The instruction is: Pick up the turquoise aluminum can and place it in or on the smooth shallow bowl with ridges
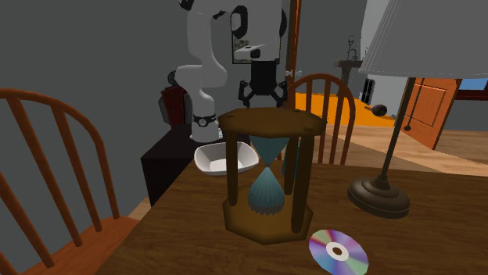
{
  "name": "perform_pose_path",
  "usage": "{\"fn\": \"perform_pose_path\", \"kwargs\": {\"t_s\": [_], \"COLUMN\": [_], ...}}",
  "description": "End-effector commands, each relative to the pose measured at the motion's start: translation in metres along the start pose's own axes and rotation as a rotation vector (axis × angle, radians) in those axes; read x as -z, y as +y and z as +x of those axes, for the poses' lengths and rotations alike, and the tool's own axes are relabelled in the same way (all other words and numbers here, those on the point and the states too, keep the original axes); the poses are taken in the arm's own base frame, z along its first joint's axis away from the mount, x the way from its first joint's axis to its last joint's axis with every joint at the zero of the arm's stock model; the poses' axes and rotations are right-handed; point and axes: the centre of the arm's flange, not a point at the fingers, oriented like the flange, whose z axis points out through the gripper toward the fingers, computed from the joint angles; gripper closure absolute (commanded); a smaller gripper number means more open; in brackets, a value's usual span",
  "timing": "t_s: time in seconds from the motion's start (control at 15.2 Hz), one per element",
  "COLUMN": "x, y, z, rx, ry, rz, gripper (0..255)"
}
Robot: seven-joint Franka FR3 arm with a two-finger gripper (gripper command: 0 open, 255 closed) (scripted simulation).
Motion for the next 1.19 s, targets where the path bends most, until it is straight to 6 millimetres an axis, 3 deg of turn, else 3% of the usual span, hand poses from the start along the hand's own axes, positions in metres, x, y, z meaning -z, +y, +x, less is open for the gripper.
{"fn": "perform_pose_path", "kwargs": {"t_s": [0.0, 0.53, 1.12], "x": [-0.013, -0.066, -0.108], "y": [-0.021, -0.105, -0.107], "z": [0.005, 0.039, 0.041], "rx": [-0.008, -0.036, -0.037], "ry": [0.005, 0.026, 0.027], "rz": [0.001, 0.002, 0.002], "gripper": [0, 0, 0]}}
